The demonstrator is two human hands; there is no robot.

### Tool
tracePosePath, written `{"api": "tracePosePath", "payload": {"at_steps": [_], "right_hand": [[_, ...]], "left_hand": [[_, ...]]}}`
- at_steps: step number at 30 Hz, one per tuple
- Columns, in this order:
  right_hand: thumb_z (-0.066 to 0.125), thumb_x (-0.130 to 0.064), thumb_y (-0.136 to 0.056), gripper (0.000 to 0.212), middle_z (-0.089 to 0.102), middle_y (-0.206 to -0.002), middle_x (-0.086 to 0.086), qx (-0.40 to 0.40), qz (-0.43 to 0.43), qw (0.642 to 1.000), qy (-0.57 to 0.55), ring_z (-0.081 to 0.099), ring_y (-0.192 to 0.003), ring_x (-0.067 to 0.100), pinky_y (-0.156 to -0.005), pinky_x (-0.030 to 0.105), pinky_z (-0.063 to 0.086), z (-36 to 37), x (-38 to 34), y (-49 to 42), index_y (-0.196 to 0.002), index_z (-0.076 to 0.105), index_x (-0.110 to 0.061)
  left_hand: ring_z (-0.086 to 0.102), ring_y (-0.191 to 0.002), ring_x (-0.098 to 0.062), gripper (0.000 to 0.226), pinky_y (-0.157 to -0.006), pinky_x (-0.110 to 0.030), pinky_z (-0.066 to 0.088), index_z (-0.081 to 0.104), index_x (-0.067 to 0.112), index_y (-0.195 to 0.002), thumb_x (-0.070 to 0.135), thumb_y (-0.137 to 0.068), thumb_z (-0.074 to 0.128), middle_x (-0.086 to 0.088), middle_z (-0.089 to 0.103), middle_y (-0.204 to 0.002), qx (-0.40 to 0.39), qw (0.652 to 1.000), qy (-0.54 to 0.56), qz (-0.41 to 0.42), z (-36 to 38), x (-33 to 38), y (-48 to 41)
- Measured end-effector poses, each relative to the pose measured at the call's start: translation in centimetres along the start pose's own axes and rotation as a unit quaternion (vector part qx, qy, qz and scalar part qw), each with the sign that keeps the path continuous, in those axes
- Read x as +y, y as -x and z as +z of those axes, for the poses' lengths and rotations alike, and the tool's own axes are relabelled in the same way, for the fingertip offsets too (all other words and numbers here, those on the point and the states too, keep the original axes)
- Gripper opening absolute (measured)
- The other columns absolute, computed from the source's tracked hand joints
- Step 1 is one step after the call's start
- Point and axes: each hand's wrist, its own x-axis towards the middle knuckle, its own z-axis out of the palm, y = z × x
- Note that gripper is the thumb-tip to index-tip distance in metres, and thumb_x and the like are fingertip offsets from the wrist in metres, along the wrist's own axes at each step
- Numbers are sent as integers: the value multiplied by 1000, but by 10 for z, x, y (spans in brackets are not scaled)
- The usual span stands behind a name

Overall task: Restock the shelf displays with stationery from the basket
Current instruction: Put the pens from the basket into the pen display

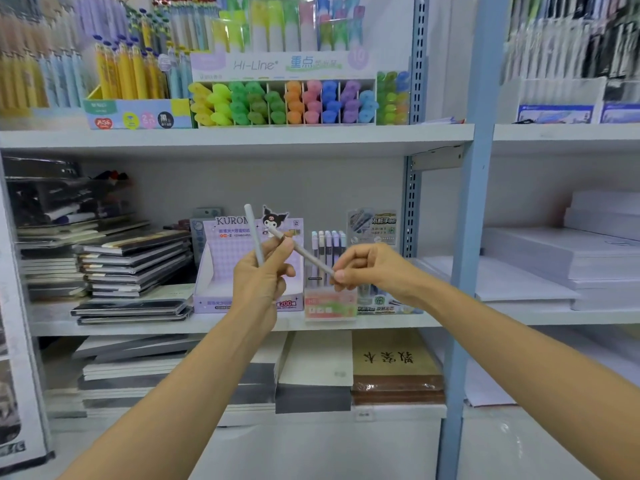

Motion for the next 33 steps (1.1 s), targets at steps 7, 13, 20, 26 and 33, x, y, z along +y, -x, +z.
{"api": "tracePosePath", "payload": {"at_steps": [7,13,20,26,33], "right_hand": [[61,-35,-92,16,73,-93,-4,94,-66,991,68,65,-81,6,-73,19,54,4,-17,-8,-99,73,-27],[66,-28,-89,15,71,-102,-4,80,-69,988,114,66,-95,8,-85,25,55,12,-23,-21,-101,74,-23],[46,-13,-101,11,71,-86,10,270,-127,955,7,63,-69,15,-63,23,55,-6,-27,-34,-103,54,-6],[44,-12,-101,9,69,-88,16,324,-124,933,95,62,-70,18,-65,23,55,-8,0,-52,-99,50,-5],[45,-11,-101,9,68,-81,5,258,-110,943,179,65,-72,21,-69,30,57,4,29,-64,-96,52,-8]], "left_hand": [[52,-42,-7,15,-36,-13,35,70,11,-93,7,-80,75,1,71,-67,-53,989,-129,58,9,-4,5],[53,-40,-8,22,-39,-14,40,62,4,-96,5,-79,76,-11,70,-73,-91,982,-157,46,14,-11,8],[45,-46,-9,24,-37,-18,30,66,14,-92,20,-97,42,5,54,-61,-59,982,-176,-25,-3,-12,-9],[33,-45,-9,25,-41,-19,31,60,23,-106,34,-104,38,8,36,-54,-114,971,-209,8,-18,-21,-13],[35,-46,-7,18,-39,-17,29,57,14,-102,19,-102,40,8,43,-57,-96,981,-162,-45,-24,-31,-19]]}}
